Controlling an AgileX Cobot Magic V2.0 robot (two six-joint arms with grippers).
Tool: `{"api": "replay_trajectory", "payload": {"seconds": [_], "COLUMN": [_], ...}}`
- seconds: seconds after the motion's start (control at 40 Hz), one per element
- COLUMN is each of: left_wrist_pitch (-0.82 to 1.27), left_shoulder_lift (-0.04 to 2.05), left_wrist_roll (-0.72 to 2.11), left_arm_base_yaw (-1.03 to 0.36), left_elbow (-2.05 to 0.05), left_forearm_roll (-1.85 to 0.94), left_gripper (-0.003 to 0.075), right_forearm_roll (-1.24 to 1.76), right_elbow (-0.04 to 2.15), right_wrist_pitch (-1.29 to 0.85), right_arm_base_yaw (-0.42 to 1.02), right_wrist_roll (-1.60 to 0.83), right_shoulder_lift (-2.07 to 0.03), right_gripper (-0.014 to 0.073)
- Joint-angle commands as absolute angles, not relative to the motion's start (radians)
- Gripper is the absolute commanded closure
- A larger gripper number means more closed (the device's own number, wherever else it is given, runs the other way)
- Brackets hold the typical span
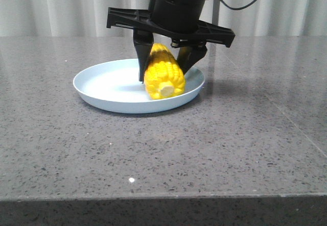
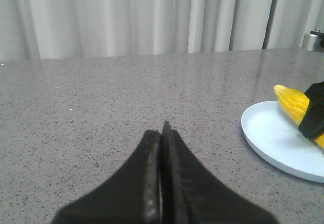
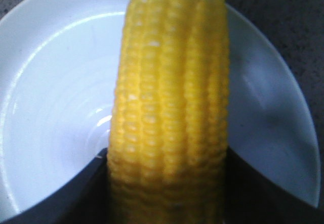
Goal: Place corn on plate with both arms
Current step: 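Carry the corn with the right gripper and lower it onto the plate, then open the right gripper and raise it away from the corn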
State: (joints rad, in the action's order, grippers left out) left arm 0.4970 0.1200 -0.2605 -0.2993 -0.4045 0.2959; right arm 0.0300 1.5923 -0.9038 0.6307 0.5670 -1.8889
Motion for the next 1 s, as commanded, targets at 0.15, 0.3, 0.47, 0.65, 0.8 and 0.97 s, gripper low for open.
{"api": "replay_trajectory", "payload": {"seconds": [0.15, 0.3, 0.47, 0.65, 0.8, 0.97], "left_wrist_pitch": [0.413, 0.413, 0.413, 0.413, 0.413, 0.413], "left_shoulder_lift": [0.130, 0.130, 0.130, 0.130, 0.130, 0.130], "left_wrist_roll": [-0.270, -0.270, -0.270, -0.270, -0.270, -0.270], "left_arm_base_yaw": [-0.298, -0.298, -0.298, -0.298, -0.298, -0.298], "left_elbow": [-0.431, -0.431, -0.431, -0.431, -0.431, -0.431], "left_forearm_roll": [0.303, 0.303, 0.303, 0.303, 0.303, 0.303], "left_gripper": [0.0741, 0.0741, 0.0741, 0.0741, 0.0741, 0.0741], "right_forearm_roll": [0.011, 0.010, 0.010, 0.010, 0.010, 0.010], "right_elbow": [1.624, 1.624, 1.624, 1.623, 1.622, 1.604], "right_wrist_pitch": [-0.857, -0.849, -0.892, -1.001, -1.078, -1.108], "right_arm_base_yaw": [0.627, 0.585, 0.480, 0.372, 0.270, 0.150], "right_wrist_roll": [0.569, 0.554, 0.460, 0.386, 0.342, 0.252], "right_shoulder_lift": [-1.781, -1.714, -1.643, -1.594, -1.568, -1.514], "right_gripper": [-0.0051, -0.0050, -0.0005, 0.0340, 0.0595, 0.0655]}}
